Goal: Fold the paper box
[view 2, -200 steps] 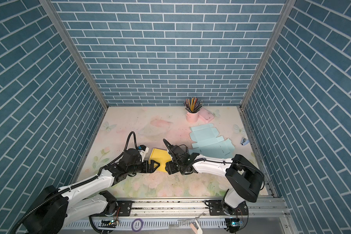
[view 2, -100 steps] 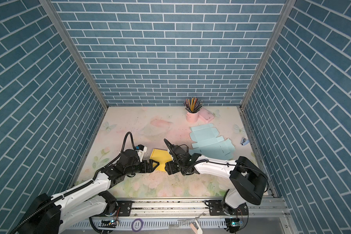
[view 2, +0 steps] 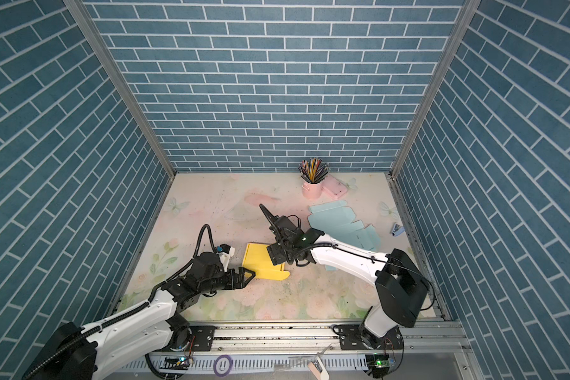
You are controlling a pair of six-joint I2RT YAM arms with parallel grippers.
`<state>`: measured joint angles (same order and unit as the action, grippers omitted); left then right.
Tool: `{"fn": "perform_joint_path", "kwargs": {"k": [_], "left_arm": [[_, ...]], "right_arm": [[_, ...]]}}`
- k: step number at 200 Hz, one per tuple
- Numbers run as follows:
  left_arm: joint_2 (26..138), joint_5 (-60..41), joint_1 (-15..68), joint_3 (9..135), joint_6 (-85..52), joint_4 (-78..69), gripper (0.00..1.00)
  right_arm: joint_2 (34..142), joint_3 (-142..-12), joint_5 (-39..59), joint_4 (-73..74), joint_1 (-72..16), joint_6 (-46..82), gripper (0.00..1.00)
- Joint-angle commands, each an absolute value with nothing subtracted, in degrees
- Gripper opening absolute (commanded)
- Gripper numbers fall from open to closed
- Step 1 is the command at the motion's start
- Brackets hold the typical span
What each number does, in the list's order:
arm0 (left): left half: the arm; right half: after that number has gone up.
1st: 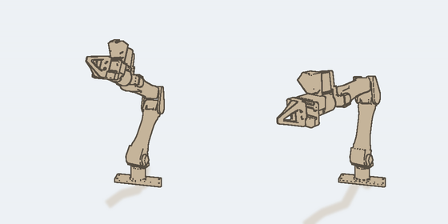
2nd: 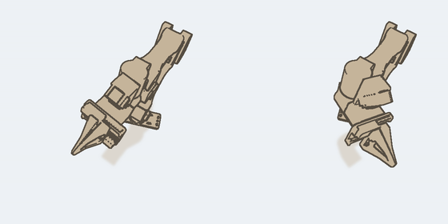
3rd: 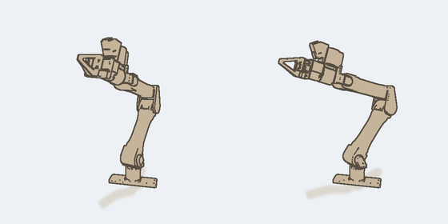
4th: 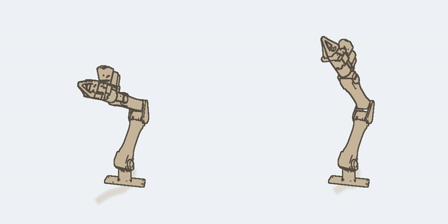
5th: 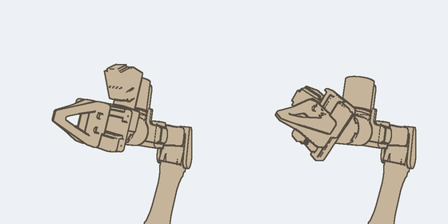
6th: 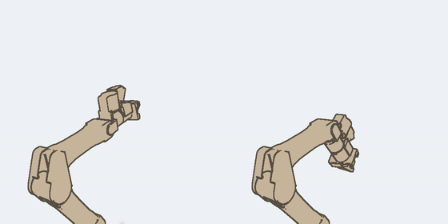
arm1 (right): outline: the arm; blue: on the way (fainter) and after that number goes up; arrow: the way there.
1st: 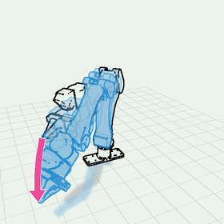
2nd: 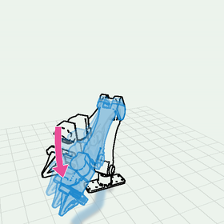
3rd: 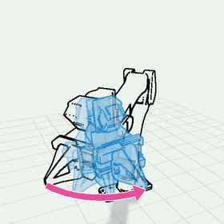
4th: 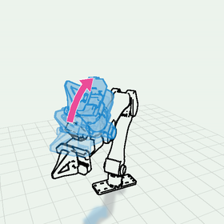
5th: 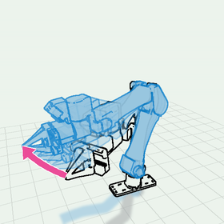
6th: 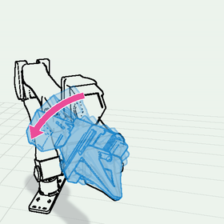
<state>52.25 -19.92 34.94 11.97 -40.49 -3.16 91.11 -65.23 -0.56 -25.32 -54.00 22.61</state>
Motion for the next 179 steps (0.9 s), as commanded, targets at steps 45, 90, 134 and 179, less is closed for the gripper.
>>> {"fn": "perform_joint_path", "kwargs": {"k": [45, 90, 134, 179], "left_arm": [[53.3, -19.47, 36.25, 7.27, -48.01, -15.91, 0.99], [61.23, -21.38, 37.06, 6.67, -52.36, -28.17, 0.99], [58.63, -19.49, 39.53, 8.3, -53.69, -25.54, 0.99], [47.38, -17.8, 39.81, 10.77, -53.16, -13.49, 0.99]], "right_arm": [[103.77, -73.09, 4.66, -26.4, -51.51, 13.52, 0.7], [104.24, -70.61, 4.05, -25.31, -52.08, 14.49, 0.68], [104.99, -68.87, 1.01, -24.82, -53.34, 15.1, 0.67], [105.57, -66.01, -1.52, -22.66, -54.45, 16.16, 0.67]]}}
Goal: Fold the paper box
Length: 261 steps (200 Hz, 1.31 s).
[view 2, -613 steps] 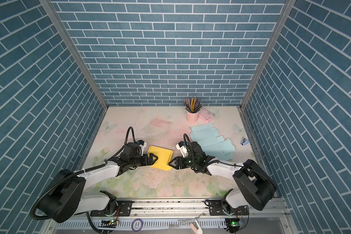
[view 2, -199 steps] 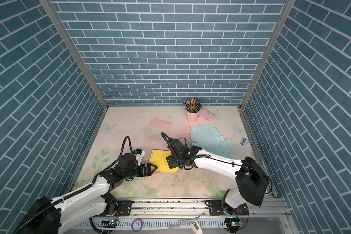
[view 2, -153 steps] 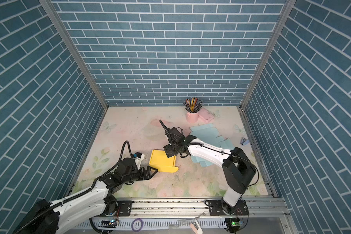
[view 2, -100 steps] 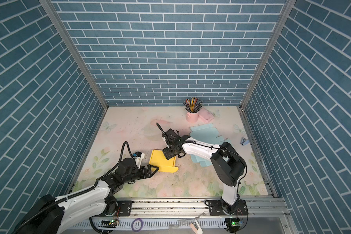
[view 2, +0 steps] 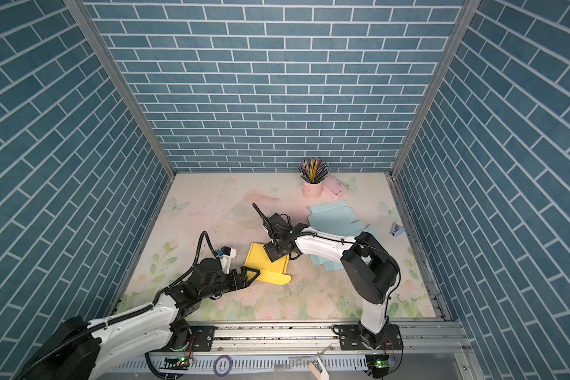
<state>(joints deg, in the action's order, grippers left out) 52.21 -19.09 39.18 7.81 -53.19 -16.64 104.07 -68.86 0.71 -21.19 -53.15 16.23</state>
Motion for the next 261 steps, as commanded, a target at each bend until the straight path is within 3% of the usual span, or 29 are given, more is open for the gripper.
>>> {"fn": "perform_joint_path", "kwargs": {"k": [1, 79, 124, 181, 200, 261], "left_arm": [[47.2, -17.82, 39.81, 10.79, -53.26, -13.34, 0.99], [46.33, -17.91, 39.9, 10.84, -52.81, -9.5, 0.97], [43.67, -16.5, 39.9, 11.24, -48.92, -0.22, 0.95], [32.83, -10.94, 40.0, 20.96, -39.19, 26.66, 0.94], [36.12, -8.94, 39.33, 26.29, -34.3, 29.95, 0.93], [60.96, -12.09, 31.99, 38.47, -23.02, 24.19, 0.88]], "right_arm": [[105.65, -65.97, -1.59, -22.62, -54.47, 16.17, 0.67], [104.64, -64.99, -4.15, -22.05, -54.85, 16.72, 0.66], [100.76, -67.0, -4.73, -23.11, -54.85, 16.79, 0.67], [90.24, -68.02, -7.86, -29.45, -54.95, 19.59, 0.68], [84.89, -65.56, -7.11, -31.88, -54.96, 23.23, 0.68], [75.76, -55.23, 2.44, -29.66, -55.28, 38.46, 0.68]]}}
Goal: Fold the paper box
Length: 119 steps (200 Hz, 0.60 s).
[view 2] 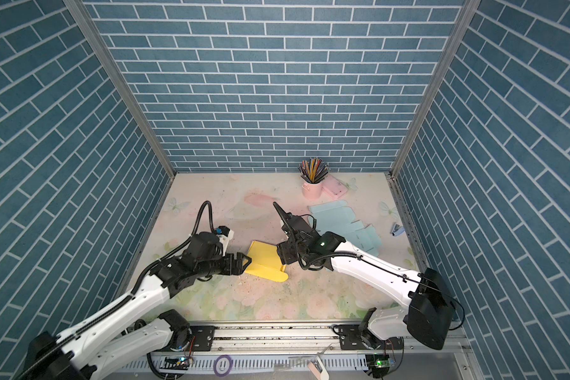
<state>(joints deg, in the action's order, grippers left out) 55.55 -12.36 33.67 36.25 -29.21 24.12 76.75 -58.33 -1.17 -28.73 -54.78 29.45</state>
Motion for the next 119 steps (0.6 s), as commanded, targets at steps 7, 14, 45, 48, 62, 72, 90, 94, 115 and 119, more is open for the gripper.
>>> {"fn": "perform_joint_path", "kwargs": {"k": [7, 14, 45, 48, 62, 72, 90, 94, 115, 119], "left_arm": [[63.0, -11.43, 31.93, 38.56, -22.44, 23.88, 0.86], [64.82, -11.47, 31.83, 38.54, -21.94, 23.43, 0.84], [66.73, -13.79, 31.73, 36.71, -22.87, 20.73, 0.76], [66.5, -13.95, 31.74, 36.39, -23.11, 20.55, 0.75], [65.09, -14.88, 31.77, 34.75, -24.04, 19.73, 0.73], [64.13, -15.93, 31.78, 33.35, -24.69, 18.74, 0.72], [63.07, -18.66, 31.86, 31.24, -25.97, 16.85, 0.72], [62.81, -18.91, 31.95, 31.06, -26.09, 16.71, 0.72], [60.85, -19.31, 32.68, 29.75, -27.39, 16.53, 0.7], [60.43, -19.42, 32.79, 29.51, -27.71, 16.44, 0.7]], "right_arm": [[75.99, -54.91, 2.52, -29.55, -55.37, 39.18, 0.68], [76.19, -54.83, 2.63, -29.26, -55.44, 39.83, 0.68], [77.96, -54.07, 6.27, -25.56, -55.92, 43.32, 0.67], [78.22, -54.09, 6.68, -25.32, -56.05, 43.67, 0.67], [79.5, -54.06, 7.58, -24.55, -57.05, 45.04, 0.67], [80.45, -53.9, 8.25, -24.13, -57.82, 45.89, 0.66], [81.53, -53.36, 8.15, -24.42, -59.25, 47.44, 0.66], [81.64, -53.27, 7.9, -24.66, -59.68, 47.73, 0.66], [81.95, -52.66, 6.05, -25.59, -61.32, 48.92, 0.66], [82.06, -52.52, 5.79, -25.43, -61.47, 49.1, 0.66]]}}
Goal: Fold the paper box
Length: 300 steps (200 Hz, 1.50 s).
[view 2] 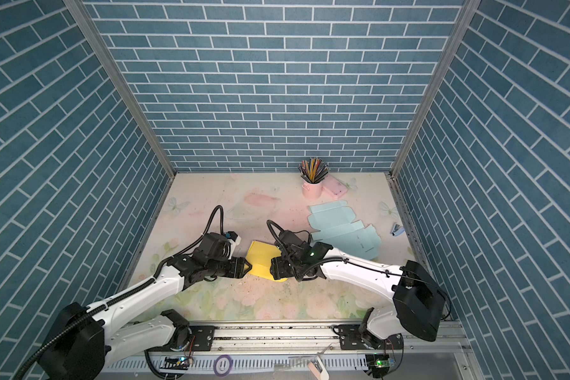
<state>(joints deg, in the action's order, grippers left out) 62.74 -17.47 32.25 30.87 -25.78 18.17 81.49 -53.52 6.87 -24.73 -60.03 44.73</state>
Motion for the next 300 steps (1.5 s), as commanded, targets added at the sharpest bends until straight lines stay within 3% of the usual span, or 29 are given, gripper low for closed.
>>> {"fn": "perform_joint_path", "kwargs": {"k": [1, 146, 232, 300], "left_arm": [[60.41, -19.51, 32.83, 29.48, -27.78, 16.48, 0.69], [59.72, -19.36, 36.4, 26.2, -29.64, 12.81, 0.68], [61.65, -20.51, 38.72, 26.31, -32.05, 8.53, 0.67], [60.04, -20.74, 40.34, 25.14, -35.31, 6.58, 0.55]], "right_arm": [[82.08, -52.5, 5.75, -25.37, -61.49, 49.16, 0.66], [83.38, -48.64, 0.63, -21.77, -63.19, 52.44, 0.67], [85.34, -51.24, 4.28, -17.92, -63.45, 50.71, 0.65], [83.43, -49.89, 4.66, -14.88, -63.47, 52.28, 0.55]]}}
